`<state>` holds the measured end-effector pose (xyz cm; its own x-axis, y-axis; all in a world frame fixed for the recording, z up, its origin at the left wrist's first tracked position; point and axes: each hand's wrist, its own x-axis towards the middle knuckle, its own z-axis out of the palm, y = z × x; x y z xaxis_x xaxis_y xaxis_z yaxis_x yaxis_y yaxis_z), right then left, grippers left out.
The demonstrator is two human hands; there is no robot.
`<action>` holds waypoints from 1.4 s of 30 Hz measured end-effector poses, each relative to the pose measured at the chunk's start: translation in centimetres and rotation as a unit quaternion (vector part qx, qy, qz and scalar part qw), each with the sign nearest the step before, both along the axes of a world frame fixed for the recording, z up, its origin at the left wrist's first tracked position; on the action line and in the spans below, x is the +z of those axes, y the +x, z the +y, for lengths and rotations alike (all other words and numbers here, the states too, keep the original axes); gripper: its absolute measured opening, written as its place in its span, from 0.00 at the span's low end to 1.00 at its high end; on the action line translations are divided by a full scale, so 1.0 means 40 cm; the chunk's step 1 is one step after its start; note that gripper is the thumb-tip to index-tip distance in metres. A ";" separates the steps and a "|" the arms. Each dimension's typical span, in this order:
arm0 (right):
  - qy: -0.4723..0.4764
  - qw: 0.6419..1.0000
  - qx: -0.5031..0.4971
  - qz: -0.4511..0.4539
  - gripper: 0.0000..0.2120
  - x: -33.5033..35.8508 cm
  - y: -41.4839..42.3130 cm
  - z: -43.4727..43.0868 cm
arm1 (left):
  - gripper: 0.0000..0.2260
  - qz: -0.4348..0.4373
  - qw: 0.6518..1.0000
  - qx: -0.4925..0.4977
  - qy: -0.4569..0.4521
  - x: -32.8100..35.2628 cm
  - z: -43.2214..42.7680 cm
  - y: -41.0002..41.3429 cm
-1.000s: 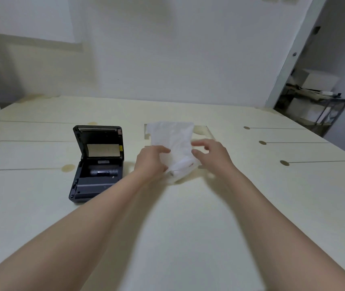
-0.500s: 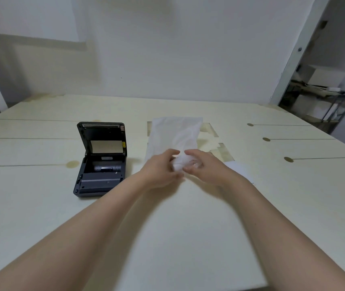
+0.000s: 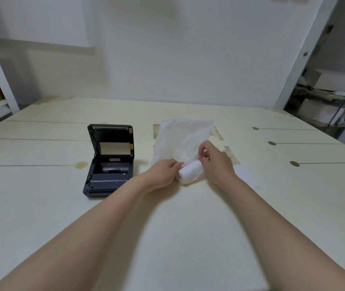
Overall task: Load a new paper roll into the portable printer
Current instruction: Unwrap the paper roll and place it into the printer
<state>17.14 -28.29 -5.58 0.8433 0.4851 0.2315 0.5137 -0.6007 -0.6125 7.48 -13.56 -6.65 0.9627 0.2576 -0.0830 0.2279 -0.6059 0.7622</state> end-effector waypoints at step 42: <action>0.316 0.886 -0.016 0.340 0.23 0.044 -0.087 -0.019 | 0.27 -0.191 0.969 0.021 -0.157 0.037 -0.030 -0.077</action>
<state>13.64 -29.06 -3.81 0.9028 0.4134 -0.1182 -0.1139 -0.0352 -0.9929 4.39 -14.78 -5.18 0.9279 0.3171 0.1962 -0.0872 -0.3270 0.9410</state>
